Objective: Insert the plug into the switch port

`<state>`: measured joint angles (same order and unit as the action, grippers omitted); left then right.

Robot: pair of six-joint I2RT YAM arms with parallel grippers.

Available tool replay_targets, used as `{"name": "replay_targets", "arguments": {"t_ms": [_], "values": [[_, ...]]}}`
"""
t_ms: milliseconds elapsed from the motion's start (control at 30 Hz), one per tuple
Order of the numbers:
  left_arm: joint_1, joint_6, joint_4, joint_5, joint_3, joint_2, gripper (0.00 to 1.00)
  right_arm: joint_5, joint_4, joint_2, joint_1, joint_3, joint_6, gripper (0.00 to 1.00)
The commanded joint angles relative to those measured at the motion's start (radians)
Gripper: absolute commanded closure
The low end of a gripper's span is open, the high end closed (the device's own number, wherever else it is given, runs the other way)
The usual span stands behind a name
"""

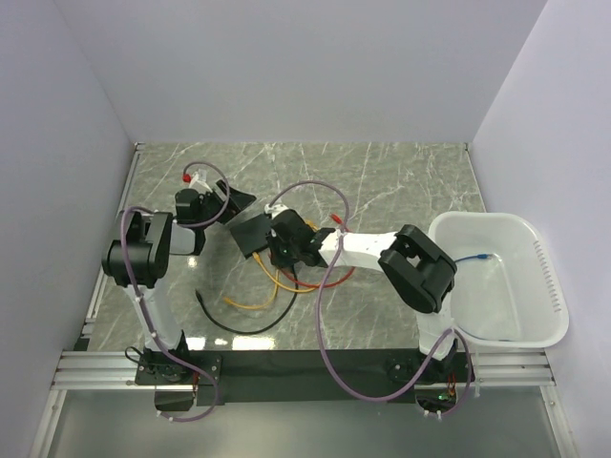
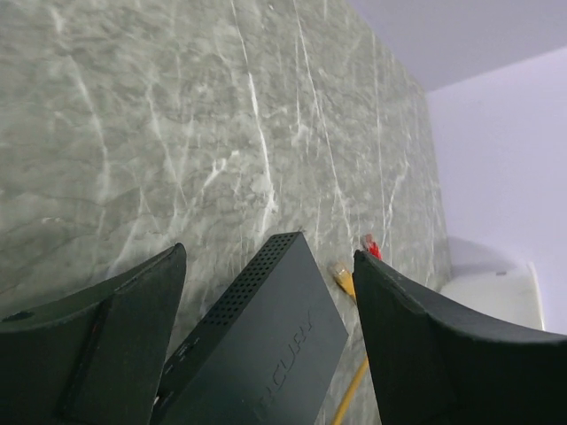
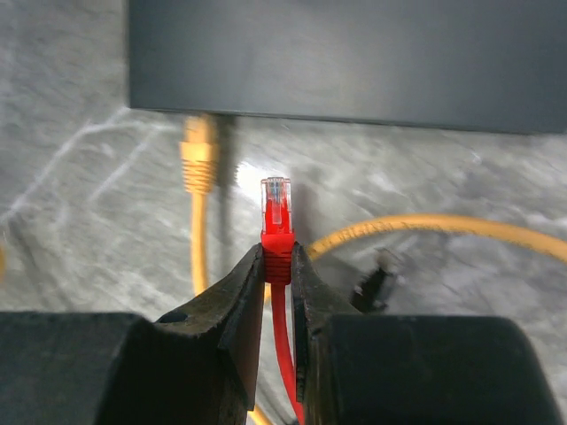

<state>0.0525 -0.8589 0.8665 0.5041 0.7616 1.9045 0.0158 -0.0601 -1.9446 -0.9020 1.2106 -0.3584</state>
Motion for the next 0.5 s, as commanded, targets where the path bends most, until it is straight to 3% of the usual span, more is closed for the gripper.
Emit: {"name": "replay_targets", "arguments": {"t_ms": [0, 467], "values": [[0.000, -0.018, 0.155, 0.108, 0.028, 0.050, 0.19, -0.008, 0.002, -0.019, -0.015, 0.066, 0.004, 1.00], [0.009, -0.040, 0.186, 0.168, 0.054, 0.126, 0.24, -0.062, -0.046, -0.080, -0.023, 0.152, 0.009, 1.00]]}}
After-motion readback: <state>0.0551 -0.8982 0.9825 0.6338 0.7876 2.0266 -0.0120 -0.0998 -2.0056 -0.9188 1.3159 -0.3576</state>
